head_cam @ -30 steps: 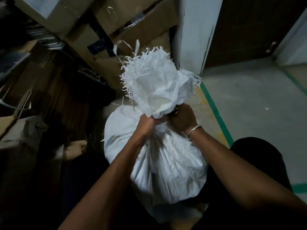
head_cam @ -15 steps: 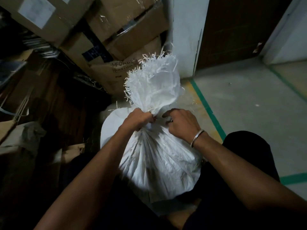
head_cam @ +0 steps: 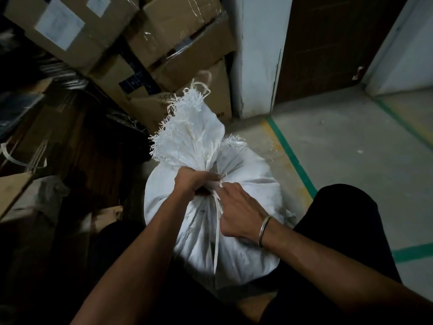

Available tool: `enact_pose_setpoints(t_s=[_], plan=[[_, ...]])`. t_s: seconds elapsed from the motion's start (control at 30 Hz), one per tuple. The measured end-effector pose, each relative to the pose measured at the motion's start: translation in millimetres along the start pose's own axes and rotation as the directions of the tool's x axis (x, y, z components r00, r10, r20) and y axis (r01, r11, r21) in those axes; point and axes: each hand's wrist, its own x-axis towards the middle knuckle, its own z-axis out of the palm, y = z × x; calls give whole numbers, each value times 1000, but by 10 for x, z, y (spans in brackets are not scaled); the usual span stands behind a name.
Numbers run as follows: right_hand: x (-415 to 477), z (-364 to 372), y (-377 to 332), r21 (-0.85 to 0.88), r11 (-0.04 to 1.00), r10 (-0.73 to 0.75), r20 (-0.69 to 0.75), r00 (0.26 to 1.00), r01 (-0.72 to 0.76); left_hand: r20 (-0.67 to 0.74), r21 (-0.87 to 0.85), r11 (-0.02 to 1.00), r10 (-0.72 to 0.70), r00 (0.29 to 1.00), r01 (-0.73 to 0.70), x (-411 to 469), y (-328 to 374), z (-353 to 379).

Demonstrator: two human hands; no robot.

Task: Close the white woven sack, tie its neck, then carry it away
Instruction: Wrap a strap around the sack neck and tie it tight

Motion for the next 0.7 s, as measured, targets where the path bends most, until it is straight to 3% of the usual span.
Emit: enact_pose_setpoints(t_s=[0.07,0.13,0.23,0.3,0.37,0.43,0.5,0.6,0.63,0.7], plan=[[-19,63,27,-28,1000,2,-28,1000,-3,-14,-27,1000,14,1000,-14,87,-62,13],[15,162,76,-23,1000,-2,-193,981,-3,-9,-68,998,17,1000,-17,108,-94,24],[70,258,103,128,991,20,-434,901,40,-3,-139,990,12,1000,-12,13,-112,17],[107,258,99,179,984,64,-443,894,18,10,-131,990,51,999,-49,-112,-138,-21],[155,230,137,177,984,97,-365,926,-33,23,39,993,110,994,-110,-310,-127,-114],[176,176,169,169,984,107,-308,946,-56,107,418,884,178,978,-207,-599,-5,-261],[174,141,186,182,983,91,-299,950,-36,242,568,738,274,931,-365,-755,212,-295],[192,113,192,160,987,27,-294,956,21,339,325,685,560,756,-652,-571,537,-190],[208,128,208,105,993,-17,-285,958,49,436,298,652,557,707,-698,-417,575,-147],[222,139,261,60,993,-80,-283,956,101,638,396,575,388,665,-716,-102,467,-100]])
